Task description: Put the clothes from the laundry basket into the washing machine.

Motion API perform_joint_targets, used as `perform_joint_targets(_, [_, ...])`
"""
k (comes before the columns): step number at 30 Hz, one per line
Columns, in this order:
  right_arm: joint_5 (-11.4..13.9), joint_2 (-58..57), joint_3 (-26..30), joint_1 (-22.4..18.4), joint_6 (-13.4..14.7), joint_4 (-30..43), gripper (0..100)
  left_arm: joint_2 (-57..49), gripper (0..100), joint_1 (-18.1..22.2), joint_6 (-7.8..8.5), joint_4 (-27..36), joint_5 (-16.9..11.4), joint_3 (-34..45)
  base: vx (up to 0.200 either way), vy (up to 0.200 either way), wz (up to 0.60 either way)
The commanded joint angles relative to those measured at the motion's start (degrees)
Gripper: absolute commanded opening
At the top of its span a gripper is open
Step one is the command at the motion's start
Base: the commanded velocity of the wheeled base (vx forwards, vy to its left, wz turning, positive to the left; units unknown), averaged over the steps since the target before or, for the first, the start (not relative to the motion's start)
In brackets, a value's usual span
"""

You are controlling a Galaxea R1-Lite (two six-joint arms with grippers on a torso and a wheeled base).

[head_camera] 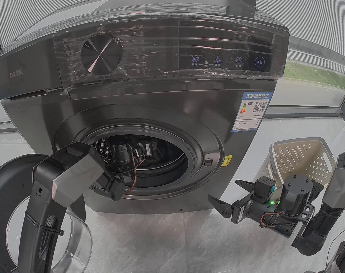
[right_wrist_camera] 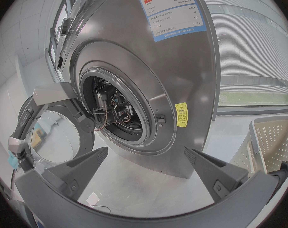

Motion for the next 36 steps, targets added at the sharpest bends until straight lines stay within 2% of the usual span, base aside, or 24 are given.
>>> perform_joint_targets(1, [0.01, -0.28, 0.19, -0.26, -0.01, -0.01, 100, -12.29, 100, -2.72, -0.45, -4.39, -0.07, 18.2, 0.0, 0.0, 0.0])
perform_joint_targets(4, [0.01, -0.19, 0.37, -0.53, -0.01, -0.01, 100, -17.3, 100, -4.66, -0.89, -7.73, -0.16, 28.4, 0.0, 0.0, 0.0])
perform_joint_targets(8, [0.1, -0.28, 0.46, -0.79, -0.01, -0.01, 100, -23.01, 100, -9.14, -1.07, -13.7, -0.07, 41.58, 0.0, 0.0, 0.0])
perform_joint_targets(13, [0.1, -0.45, 0.98, -0.79, -0.01, -0.01, 100, -27.93, 100, -13.71, -1.68, -19.51, 0.02, 53.62, 0.0, 0.0, 0.0])
perform_joint_targets(14, [0.1, -0.72, 1.34, -0.79, -0.01, -0.01, 100, -30.66, 100, -14.85, -3.18, -19.77, -0.07, 56.96, 0.0, 0.0, 0.0])
perform_joint_targets(15, [0.1, -0.72, 1.34, -0.88, -0.01, -0.01, 100, -31.01, 100, -14.94, -3.35, -19.77, -0.07, 57.23, 0.0, 0.0, 0.0])
perform_joint_targets(16, [0.1, -1.33, 1.42, -0.88, -0.01, -0.01, 100, -34.17, 100, -15.82, -5.38, -19.59, 0.02, 59.69, 0.0, 0.0, 0.0])
perform_joint_targets(17, [0.1, -1.33, 1.42, -0.88, -0.01, -0.01, 100, -34.17, 100, -15.82, -5.38, -19.59, 0.02, 59.69, 0.0, 0.0, 0.0])
perform_joint_targets(18, [-0.08, -2.48, 1.51, -0.96, -0.01, 0.08, 100, -39.62, 100, -17.4, -8.01, -19.59, 0.02, 63.2, 0.0, 0.0, 0.0])
perform_joint_targets(22, [-0.34, -5.11, 2.65, -0.88, -0.01, -0.01, 100, -46.74, 100, -18.37, -8.28, -19.51, 1.6, 68.13, 0.0, 0.0, 0.0])
perform_joint_targets(23, [-0.6, -6.17, 2.74, -0.96, -0.01, 0.08, 100, -49.82, 100, -18.63, -8.01, -19.51, 3.89, 71.29, 0.0, 0.0, 0.0])
perform_joint_targets(24, [-0.78, -7.13, 2.83, -1.32, -0.01, 0.08, 100, -53.42, 100, -18.72, -8.1, -19.51, 4.59, 73.4, 0.0, 0.0, 0.0])
perform_joint_targets(26, [-0.87, -8.54, 3.71, -2.9, -0.01, 0.17, 100, -57.46, 100, -18.81, -8.45, -19.42, 4.41, 75.42, 0.0, 0.0, 0.0])
perform_joint_targets(31, [-0.78, -13.46, 8.54, -5.97, -0.1, 0.17, 100, -64.05, 100, -18.19, -7.84, -19.42, 4.5, 79.46, 0.0, 0.0, 0.0])
perform_joint_targets(34, [-0.78, -16.45, 10.56, -7.47, -0.18, 0.26, 100, -66.6, 100, -17.66, -8.01, -18.71, 5.12, 80.96, 0.0, 0.0, 0.0])
perform_joint_targets(36, [-0.87, -17.94, 11.62, -7.64, -0.27, 0.34, 100, -67.48, 100, -15.47, -8.28, -16.25, 5.38, 80.96, -0.1, 0.0, 0.0])
